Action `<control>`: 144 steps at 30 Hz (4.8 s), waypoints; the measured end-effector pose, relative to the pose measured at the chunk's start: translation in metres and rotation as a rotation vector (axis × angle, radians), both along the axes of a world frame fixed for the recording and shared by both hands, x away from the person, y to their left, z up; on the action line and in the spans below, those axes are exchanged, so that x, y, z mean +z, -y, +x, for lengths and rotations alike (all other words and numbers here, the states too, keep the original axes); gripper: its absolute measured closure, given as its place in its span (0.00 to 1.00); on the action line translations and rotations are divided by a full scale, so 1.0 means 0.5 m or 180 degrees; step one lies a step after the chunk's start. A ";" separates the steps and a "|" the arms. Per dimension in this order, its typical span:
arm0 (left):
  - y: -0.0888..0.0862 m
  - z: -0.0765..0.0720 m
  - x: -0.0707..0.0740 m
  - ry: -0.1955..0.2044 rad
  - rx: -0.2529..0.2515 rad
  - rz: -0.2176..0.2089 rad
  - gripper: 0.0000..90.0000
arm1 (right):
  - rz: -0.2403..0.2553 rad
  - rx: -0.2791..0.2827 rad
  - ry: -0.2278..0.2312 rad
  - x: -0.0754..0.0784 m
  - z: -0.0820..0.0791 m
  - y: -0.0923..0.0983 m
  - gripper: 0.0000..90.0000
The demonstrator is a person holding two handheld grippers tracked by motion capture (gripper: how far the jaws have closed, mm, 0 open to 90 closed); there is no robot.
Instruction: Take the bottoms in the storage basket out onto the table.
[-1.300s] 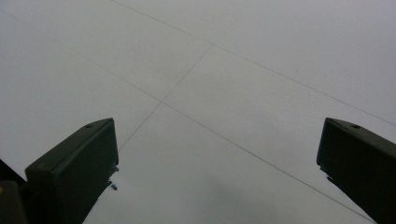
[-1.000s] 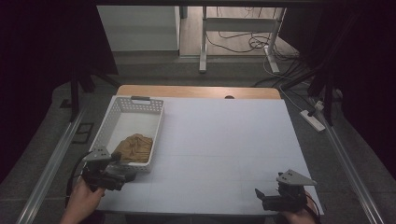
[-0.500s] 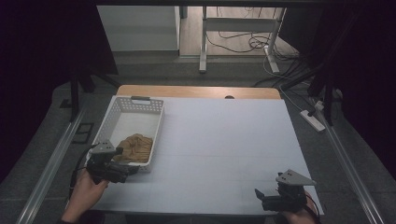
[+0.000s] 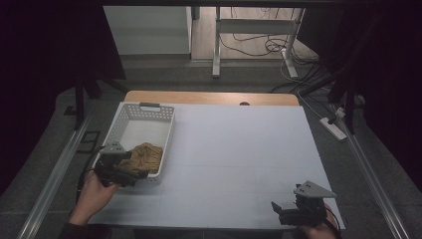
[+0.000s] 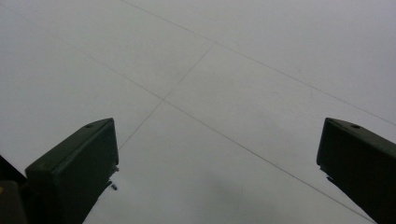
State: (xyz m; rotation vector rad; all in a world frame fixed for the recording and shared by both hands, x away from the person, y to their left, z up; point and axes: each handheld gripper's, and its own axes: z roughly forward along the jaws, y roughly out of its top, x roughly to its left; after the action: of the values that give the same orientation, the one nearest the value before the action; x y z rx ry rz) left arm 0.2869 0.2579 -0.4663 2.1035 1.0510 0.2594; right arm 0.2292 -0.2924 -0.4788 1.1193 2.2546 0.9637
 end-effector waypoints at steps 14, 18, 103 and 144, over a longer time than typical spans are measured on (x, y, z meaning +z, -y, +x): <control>-0.007 0.056 0.006 -0.0050 -0.0005 0.0138 0.00 | -0.0009 0.0011 -0.0005 0.000 0.000 -0.001 0.00; -0.009 0.068 0.013 -0.0067 -0.0069 0.0171 0.00 | -0.0014 0.0013 -0.0006 -0.001 0.000 -0.001 0.00; 0.005 0.233 -0.070 -0.1612 -0.0908 0.0433 0.74 | -0.0043 0.0057 -0.0025 -0.002 0.002 -0.003 0.00; -0.041 0.165 0.064 -0.0182 -0.0152 0.0115 0.74 | -0.0061 0.0091 0.0002 -0.001 -0.002 -0.005 0.00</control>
State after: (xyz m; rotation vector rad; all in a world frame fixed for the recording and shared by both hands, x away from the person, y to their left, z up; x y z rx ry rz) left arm 0.3694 0.2783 -0.4341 2.1769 1.0348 0.1974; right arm 0.2284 -0.2901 -0.4791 1.0814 2.2804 0.9515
